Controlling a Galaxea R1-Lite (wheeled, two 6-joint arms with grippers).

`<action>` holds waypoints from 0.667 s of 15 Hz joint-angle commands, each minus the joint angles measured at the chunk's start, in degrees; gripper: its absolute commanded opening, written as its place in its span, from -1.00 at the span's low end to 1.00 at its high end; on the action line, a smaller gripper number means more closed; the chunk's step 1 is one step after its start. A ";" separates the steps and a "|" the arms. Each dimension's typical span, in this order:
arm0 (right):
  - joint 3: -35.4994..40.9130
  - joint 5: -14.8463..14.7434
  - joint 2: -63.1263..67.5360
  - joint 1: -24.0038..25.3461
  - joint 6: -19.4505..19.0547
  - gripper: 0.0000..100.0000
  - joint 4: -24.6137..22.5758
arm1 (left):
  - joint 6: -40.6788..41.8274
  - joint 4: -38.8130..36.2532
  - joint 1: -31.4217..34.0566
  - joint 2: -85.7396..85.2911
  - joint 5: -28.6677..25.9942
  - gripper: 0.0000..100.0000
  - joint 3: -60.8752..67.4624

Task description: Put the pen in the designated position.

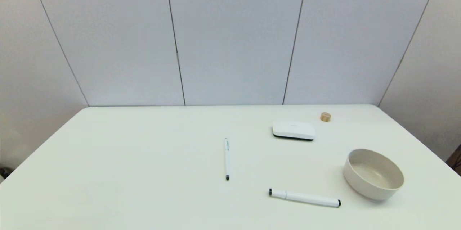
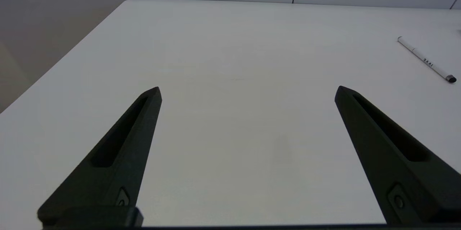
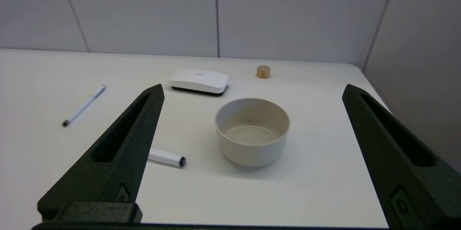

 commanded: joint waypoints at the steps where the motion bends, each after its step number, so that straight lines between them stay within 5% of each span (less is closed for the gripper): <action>1: -8.28 2.11 13.82 5.15 0.57 1.00 -0.06 | -0.02 -0.02 0.09 -0.01 0.01 1.00 0.09; 3: -12.50 7.74 18.83 8.40 0.40 1.00 -0.15 | -0.02 -0.02 0.09 -0.01 0.01 1.00 0.00; 10: -23.05 11.08 34.03 24.84 3.21 1.00 0.64 | -0.02 -0.02 0.00 -0.01 0.01 1.00 0.09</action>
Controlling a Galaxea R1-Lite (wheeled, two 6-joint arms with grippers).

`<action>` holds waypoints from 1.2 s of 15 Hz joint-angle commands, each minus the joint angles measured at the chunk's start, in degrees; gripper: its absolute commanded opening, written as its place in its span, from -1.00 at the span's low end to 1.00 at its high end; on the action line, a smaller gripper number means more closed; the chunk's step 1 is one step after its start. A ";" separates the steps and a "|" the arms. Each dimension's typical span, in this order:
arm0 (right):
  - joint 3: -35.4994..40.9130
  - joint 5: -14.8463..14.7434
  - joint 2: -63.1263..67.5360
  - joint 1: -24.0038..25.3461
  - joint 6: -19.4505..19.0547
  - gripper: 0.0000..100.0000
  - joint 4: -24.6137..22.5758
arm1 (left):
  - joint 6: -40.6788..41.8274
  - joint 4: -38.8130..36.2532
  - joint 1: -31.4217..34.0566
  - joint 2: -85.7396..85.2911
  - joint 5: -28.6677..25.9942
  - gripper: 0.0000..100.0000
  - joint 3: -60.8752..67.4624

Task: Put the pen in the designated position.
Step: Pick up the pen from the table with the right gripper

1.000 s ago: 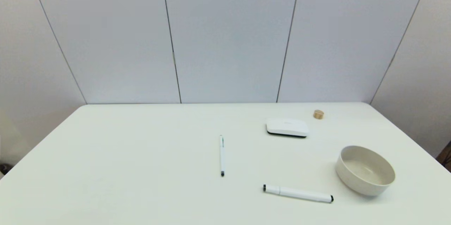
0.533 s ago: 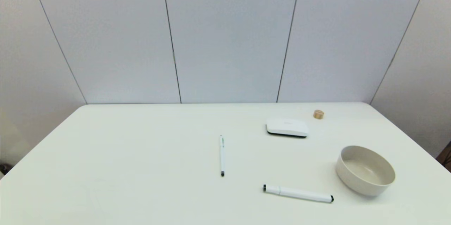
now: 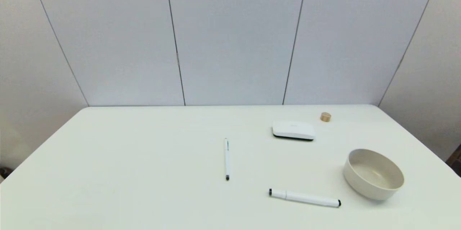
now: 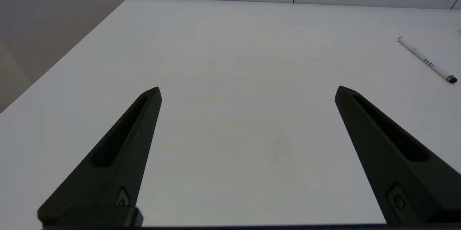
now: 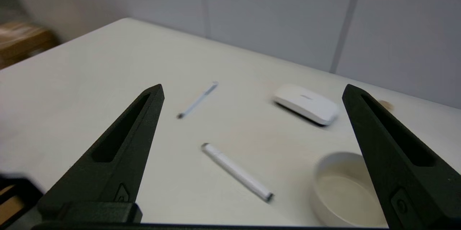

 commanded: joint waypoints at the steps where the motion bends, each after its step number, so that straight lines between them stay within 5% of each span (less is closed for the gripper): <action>1: -6.48 0.32 13.42 10.37 2.31 1.00 -0.44 | -0.02 -0.02 0.07 -0.01 0.01 1.00 0.09; 8: -18.61 -0.12 33.81 19.60 2.31 1.00 0.53 | -0.02 -0.02 -0.02 -0.01 0.01 1.00 0.09; 18: -23.71 -1.52 50.42 23.73 4.68 1.00 0.00 | -0.02 -0.02 0.07 -0.01 0.01 1.00 0.00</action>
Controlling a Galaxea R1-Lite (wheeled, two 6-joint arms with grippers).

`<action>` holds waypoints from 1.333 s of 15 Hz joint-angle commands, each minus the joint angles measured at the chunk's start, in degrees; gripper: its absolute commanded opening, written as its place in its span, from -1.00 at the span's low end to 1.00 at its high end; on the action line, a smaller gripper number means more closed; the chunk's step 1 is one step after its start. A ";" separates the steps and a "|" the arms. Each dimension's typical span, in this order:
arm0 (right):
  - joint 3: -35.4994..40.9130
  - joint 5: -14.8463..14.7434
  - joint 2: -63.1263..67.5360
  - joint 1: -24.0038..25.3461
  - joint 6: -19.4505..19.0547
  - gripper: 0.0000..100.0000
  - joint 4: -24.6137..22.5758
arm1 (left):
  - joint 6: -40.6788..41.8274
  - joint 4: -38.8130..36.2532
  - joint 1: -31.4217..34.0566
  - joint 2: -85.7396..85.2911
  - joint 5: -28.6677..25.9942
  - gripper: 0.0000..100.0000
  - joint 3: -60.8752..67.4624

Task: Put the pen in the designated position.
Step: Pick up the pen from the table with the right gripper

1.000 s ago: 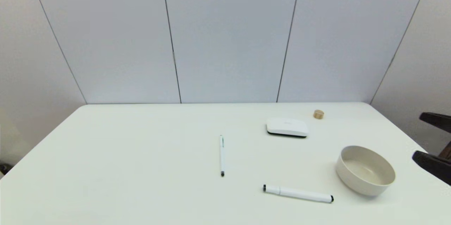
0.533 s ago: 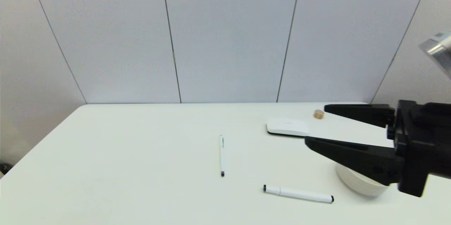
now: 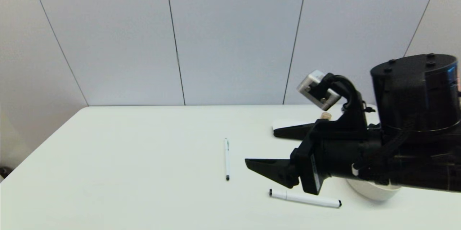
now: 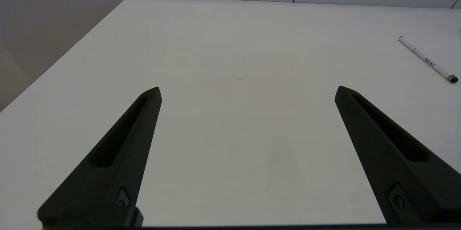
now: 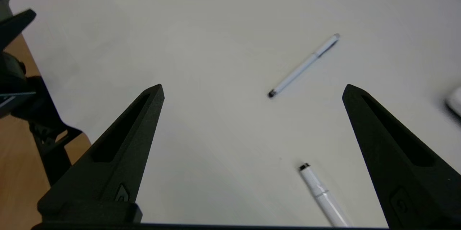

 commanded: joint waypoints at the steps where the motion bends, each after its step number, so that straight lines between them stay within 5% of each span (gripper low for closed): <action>1: -4.62 0.32 7.27 1.72 2.13 1.00 0.38 | -0.02 -0.02 -0.05 -0.01 0.01 1.00 0.09; 6: -15.87 -0.30 18.78 3.65 9.42 1.00 0.64 | -0.02 -0.02 0.04 -0.01 0.01 1.00 0.09; 12: -17.45 -13.40 28.71 4.53 13.11 1.00 0.73 | -0.02 -0.02 -0.05 -0.01 0.01 1.00 0.09; 20: -19.56 -20.69 31.35 4.36 14.52 1.00 0.81 | -0.02 -0.02 0.04 -0.01 0.01 1.00 0.09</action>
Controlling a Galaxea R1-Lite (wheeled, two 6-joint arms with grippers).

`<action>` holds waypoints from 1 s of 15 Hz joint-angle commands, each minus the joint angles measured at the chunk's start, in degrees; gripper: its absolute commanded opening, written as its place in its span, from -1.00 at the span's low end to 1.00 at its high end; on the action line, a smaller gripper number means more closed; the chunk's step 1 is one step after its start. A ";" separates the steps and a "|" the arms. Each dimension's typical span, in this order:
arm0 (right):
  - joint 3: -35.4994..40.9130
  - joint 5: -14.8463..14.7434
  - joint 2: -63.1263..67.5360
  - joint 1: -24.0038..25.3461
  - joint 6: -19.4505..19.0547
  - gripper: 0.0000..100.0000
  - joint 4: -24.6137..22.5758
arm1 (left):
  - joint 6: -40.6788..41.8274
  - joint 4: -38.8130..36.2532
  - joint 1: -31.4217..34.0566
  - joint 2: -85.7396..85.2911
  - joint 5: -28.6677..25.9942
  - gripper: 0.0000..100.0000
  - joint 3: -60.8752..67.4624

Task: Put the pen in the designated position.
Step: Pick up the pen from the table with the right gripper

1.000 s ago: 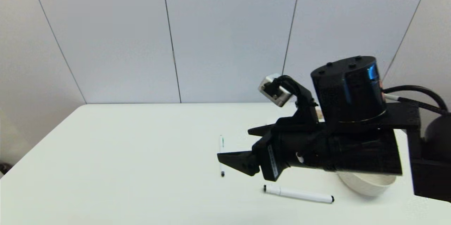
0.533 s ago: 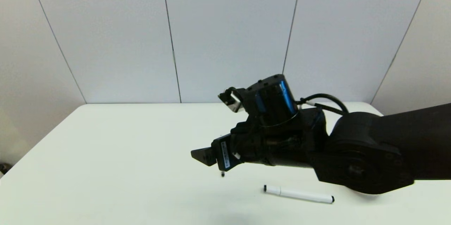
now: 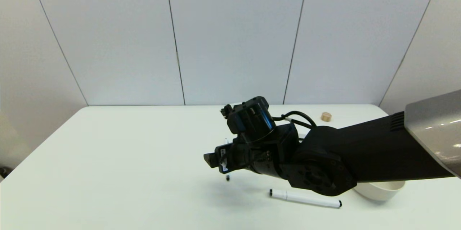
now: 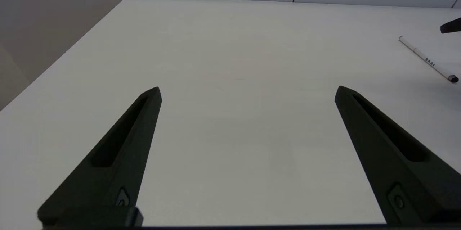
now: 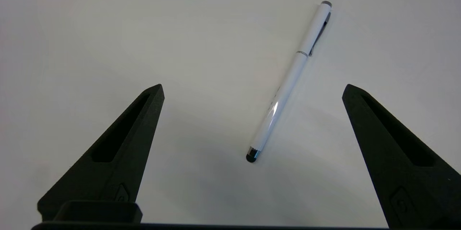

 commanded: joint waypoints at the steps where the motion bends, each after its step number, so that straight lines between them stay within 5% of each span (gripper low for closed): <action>1: -0.50 -1.57 0.48 -0.07 -0.47 1.00 0.22 | -0.02 -0.04 0.00 -0.01 -0.01 1.00 0.00; 15: -5.69 -3.32 3.12 0.54 -0.20 1.00 6.47 | -0.02 -0.04 0.00 -0.01 -0.01 1.00 0.09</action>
